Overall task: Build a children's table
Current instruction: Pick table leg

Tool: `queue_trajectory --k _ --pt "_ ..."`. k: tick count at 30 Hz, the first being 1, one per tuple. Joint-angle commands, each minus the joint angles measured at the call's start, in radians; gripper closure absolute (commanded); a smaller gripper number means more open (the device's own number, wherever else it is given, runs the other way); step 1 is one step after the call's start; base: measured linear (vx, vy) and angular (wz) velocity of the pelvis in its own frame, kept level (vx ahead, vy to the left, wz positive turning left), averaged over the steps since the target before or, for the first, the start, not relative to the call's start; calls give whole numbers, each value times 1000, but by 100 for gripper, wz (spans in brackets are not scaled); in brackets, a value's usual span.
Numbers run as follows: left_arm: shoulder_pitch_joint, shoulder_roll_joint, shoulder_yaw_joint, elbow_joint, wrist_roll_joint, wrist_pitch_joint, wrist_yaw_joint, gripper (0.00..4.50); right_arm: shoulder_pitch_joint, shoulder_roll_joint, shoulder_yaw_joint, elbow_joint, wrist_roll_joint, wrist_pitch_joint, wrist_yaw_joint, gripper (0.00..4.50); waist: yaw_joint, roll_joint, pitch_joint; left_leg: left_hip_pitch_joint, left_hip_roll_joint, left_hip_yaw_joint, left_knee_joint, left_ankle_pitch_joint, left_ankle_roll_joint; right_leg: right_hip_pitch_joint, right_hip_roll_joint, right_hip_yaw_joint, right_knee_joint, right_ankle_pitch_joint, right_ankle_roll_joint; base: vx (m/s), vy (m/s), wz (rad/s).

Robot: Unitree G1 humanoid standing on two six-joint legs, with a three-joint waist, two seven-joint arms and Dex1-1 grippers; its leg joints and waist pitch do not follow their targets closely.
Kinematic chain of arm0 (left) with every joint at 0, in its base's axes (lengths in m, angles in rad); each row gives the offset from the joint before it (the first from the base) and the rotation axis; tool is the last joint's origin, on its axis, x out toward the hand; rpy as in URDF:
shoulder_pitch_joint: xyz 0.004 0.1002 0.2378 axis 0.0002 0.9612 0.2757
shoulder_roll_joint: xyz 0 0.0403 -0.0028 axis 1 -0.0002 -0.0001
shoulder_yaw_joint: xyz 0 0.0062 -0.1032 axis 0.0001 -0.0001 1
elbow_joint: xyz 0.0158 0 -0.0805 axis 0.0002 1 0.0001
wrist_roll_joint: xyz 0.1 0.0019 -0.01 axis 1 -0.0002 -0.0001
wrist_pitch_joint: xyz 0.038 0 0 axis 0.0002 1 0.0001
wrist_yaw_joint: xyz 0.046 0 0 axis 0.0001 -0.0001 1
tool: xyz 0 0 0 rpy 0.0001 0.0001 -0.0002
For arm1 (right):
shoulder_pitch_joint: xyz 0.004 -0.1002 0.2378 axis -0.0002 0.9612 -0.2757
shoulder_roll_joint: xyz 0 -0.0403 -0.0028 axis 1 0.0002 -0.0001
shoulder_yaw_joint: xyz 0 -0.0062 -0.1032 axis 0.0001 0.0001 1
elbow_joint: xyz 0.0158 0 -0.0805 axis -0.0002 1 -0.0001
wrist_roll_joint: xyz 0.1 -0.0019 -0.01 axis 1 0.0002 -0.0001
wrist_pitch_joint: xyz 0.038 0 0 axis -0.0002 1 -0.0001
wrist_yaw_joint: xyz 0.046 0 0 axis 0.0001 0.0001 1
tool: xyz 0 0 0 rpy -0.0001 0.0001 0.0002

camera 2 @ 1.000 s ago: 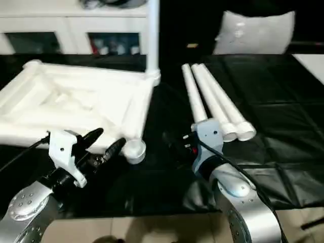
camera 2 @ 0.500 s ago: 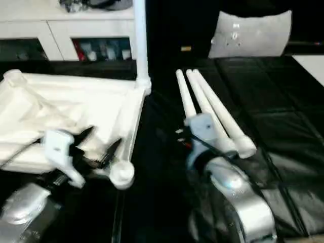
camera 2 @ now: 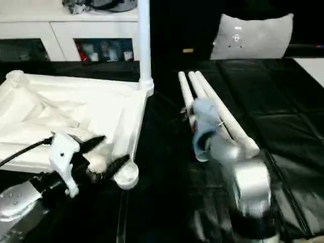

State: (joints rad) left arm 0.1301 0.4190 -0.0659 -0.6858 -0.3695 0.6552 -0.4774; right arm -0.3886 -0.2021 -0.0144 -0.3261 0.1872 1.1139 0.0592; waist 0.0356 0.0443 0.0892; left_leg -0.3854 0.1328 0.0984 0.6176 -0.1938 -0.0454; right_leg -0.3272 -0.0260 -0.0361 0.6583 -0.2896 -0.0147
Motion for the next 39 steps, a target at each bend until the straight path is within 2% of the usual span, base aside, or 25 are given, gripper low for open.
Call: queue_trajectory --k 1,2,3,4,6,7,9,10,11,12,13,14,15,16,18,20,23,26,33,37,39 --pt "-18 20 -3 -21 -23 40 -29 3 -26 -2 -10 60 -6 37 -5 0 1 6 -28 31 73 -22 -93 -326 -86 3 -116 64 -105 -234 -168 -66 -2 1" --pt "-25 35 -6 -24 -31 55 -42 3 -48 -8 -11 92 -6 45 -1 0 1 6 -33 29 72 -22 -93 -311 -87 5 -117 64 -102 -243 -165 0 0 0" --pt "-31 46 -8 -25 -38 68 -52 3 -65 -13 -12 118 -5 50 2 0 3 8 -37 22 74 -20 -94 -275 -80 9 -116 64 -101 -209 -159 0 0 0" --pt "-45 73 -11 -32 -56 99 -74 3 -108 -22 -16 183 -3 66 8 0 4 5 -39 22 73 -17 -93 -262 -77 7 -114 63 -100 -198 -159 0 0 0" --pt "-57 100 -9 -45 -79 126 -98 3 -157 -37 -14 273 -5 68 15 0 6 7 -42 22 71 -9 -88 -233 -78 1 -113 62 -96 -175 -172 0 0 0" --pt "-58 101 -9 -46 -80 128 -98 3 -160 -38 -15 277 -4 69 16 0 5 6 -43 21 71 -7 -88 -225 -78 2 -112 61 -95 -167 -173 0 0 0" --pt "-74 121 3 -61 -102 153 -109 3 -212 -47 -17 397 -2 74 35 0 8 3 -48 18 74 -2 -86 -181 -67 6 -110 60 -92 -108 -180 0 0 0" --pt "-84 127 9 -64 -111 161 -108 3 -235 -45 -23 449 -5 76 40 0 8 7 -53 16 72 1 -82 -154 -66 7 -109 58 -86 -69 -193 0 0 0" --pt "-88 130 12 -64 -115 163 -107 3 -244 -44 -26 469 -7 77 42 0 9 4 -54 14 72 3 -81 -140 -62 8 -108 58 -86 -46 -198 0 0 0" --pt "-92 135 13 -65 -117 167 -108 3 -256 -42 -32 495 -8 74 44 0 12 2 -60 11 74 7 -77 -87 -52 12 -105 57 -80 34 -204 0 0 0" --pt "-92 135 13 -65 -117 167 -108 3 -256 -42 -32 495 -8 74 44 0 14 2 -62 9 74 7 -76 -70 -46 14 -105 56 -78 62 -204 0 0 0" --pt "-95 140 14 -66 -119 172 -110 3 -266 -40 -39 523 0 73 56 0 17 4 -67 7 74 9 -72 -28 -37 17 -104 55 -72 131 -205 0 0 0" --pt "-95 140 14 -66 -119 172 -110 3 -266 -40 -39 523 0 73 56 0 17 4 -67 7 74 9 -72 -28 -37 17 -104 55 -72 131 -205 0 0 0" --pt "-99 143 16 -67 -125 179 -111 3 -275 -40 -40 544 7 74 67 0 21 2 -76 5 73 11 -66 21 -23 19 -100 53 -63 223 -203 0 0 0" --pt "-103 148 19 -68 -132 188 -114 0 -286 -45 -33 571 8 69 75 29 28 1 -79 3 75 14 -64 36 -12 17 -98 50 -60 271 -201 0 0 0" --pt "-105 152 20 -70 -135 191 -116 0 -294 -50 -30 592 13 66 87 29 32 1 -74 4 76 15 -68 -7 -19 14 -100 49 -64 213 -205 0 0 0" --pt "-106 159 24 -76 -145 198 -118 0 -317 -64 -23 642 20 66 116 70 34 4 -71 9 81 16 -72 -70 -37 10 -103 50 -72 98 -210 0 0 0" --pt "-106 162 24 -77 -153 201 -117 0 -337 -78 -16 688 18 64 140 94 38 2 -69 9 83 21 -74 -89 -47 8 -105 52 -76 52 -210 0 0 0" --pt "-106 167 19 -79 -154 206 -116 0 -355 -98 -13 760 24 64 187 153 56 0 -77 11 87 32 -73 -83 -56 1 -103 52 -75 43 -190 0 0 0" --pt "-105 171 16 -81 -160 205 -112 0 -360 -104 -21 823 22 41 202 181 57 -1 -79 11 87 34 -73 -86 -65 0 -102 51 -75 51 -185 0 0 0" --pt "-103 174 13 -83 -164 204 -111 0 -363 -109 -25 861 19 25 212 214 58 -4 -82 11 88 34 -73 -93 -67 1 -103 51 -75 49 -184 0 0 0"
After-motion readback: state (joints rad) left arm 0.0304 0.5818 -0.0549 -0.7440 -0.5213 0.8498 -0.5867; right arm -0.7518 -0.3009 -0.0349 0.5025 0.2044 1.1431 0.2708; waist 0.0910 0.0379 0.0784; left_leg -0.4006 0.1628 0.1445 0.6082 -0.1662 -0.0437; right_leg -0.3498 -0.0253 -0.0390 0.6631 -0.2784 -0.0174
